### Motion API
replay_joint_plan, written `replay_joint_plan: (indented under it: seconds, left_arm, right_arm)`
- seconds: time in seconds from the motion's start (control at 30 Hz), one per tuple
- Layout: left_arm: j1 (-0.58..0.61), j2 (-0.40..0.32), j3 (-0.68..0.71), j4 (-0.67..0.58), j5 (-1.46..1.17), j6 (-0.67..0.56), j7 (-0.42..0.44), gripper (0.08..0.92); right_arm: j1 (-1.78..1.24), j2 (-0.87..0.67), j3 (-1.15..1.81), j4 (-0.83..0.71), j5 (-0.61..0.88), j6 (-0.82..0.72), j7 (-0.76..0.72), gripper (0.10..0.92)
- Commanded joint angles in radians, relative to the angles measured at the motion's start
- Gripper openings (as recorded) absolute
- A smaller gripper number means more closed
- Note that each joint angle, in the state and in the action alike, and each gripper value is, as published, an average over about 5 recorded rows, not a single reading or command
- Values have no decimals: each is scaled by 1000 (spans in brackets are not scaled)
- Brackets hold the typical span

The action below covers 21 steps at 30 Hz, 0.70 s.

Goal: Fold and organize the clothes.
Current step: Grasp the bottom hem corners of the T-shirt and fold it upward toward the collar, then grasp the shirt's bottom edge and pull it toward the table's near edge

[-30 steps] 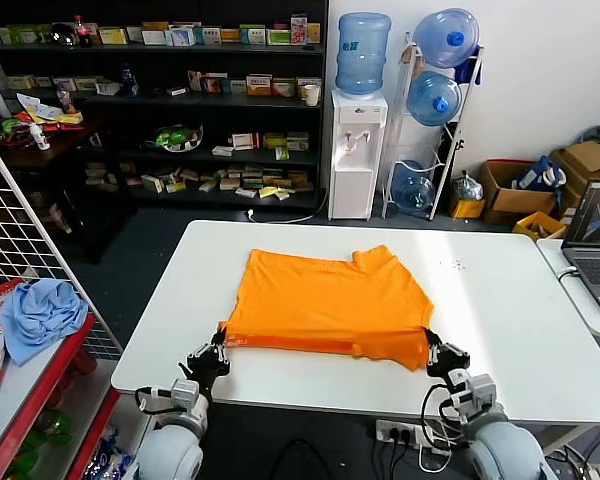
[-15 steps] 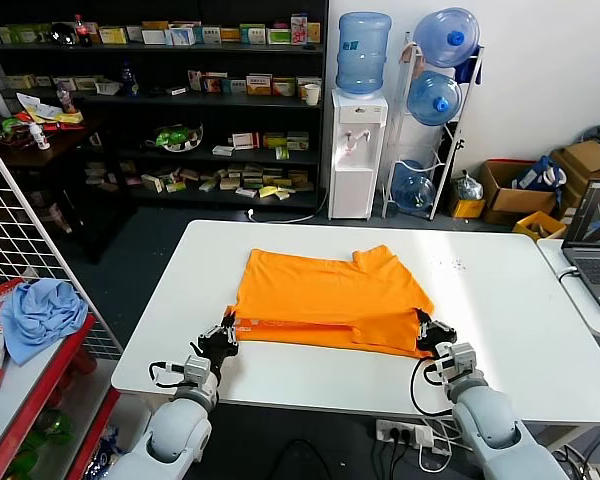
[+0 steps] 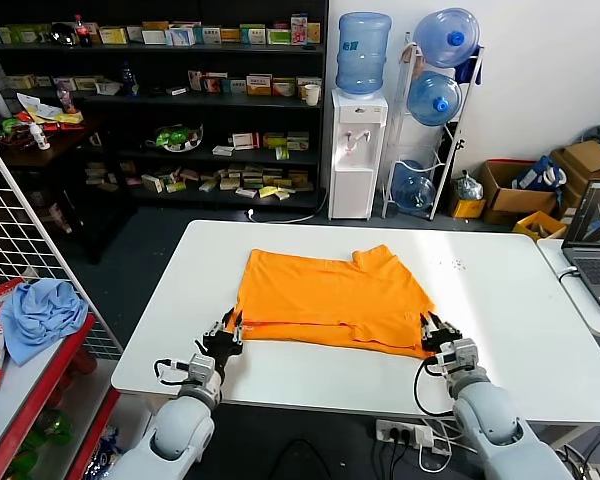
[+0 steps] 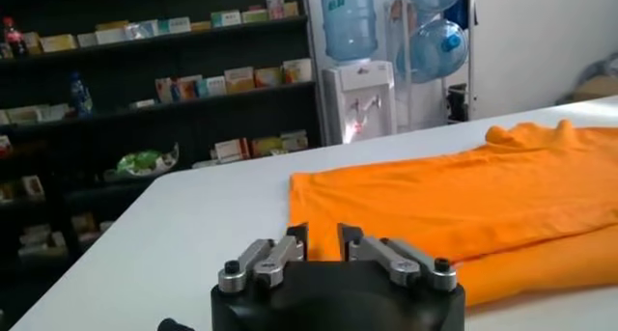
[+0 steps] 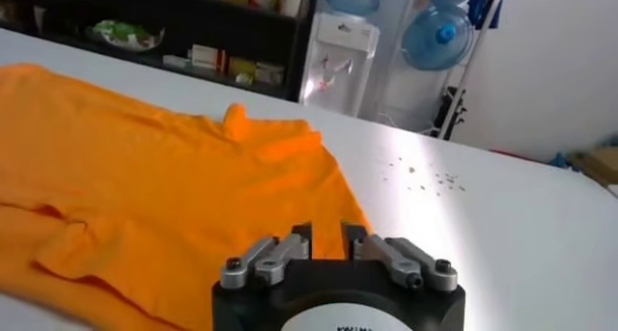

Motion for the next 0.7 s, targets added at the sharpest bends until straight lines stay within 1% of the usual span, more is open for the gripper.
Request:
replay_joint_plan:
  seconds: [0.03,0.37,0.47,0.5,0.57,0.63,0.7]
  left_arm:
    - [64,20,-22,-37,-67,19,-2,385]
    - [42,10,-26,-3,-150,92,-29,671]
    - [33,9,-28,5,-168,104,-38,755]
    - [32,9,-28,6,-172,107,-39,781]
    - [30,10,-29,9,-178,110,-39,801]
    - [27,9,-29,14,-183,113,-38,784]
    - [24,8,-29,18,-188,117,-38,731]
  right_arm:
    - [-103,-18,54,78,43,-105,16,432]
    - [-142,-18,75,54,49,-84,-7,726]
    - [-131,-11,68,41,48,-60,-16,779]
    - [-128,-9,65,42,49,-54,-18,781]
    - [-125,-7,60,46,49,-46,-22,742]
    - [-123,-6,54,50,47,-45,-23,692]
    - [-123,-5,50,54,46,-45,-21,632]
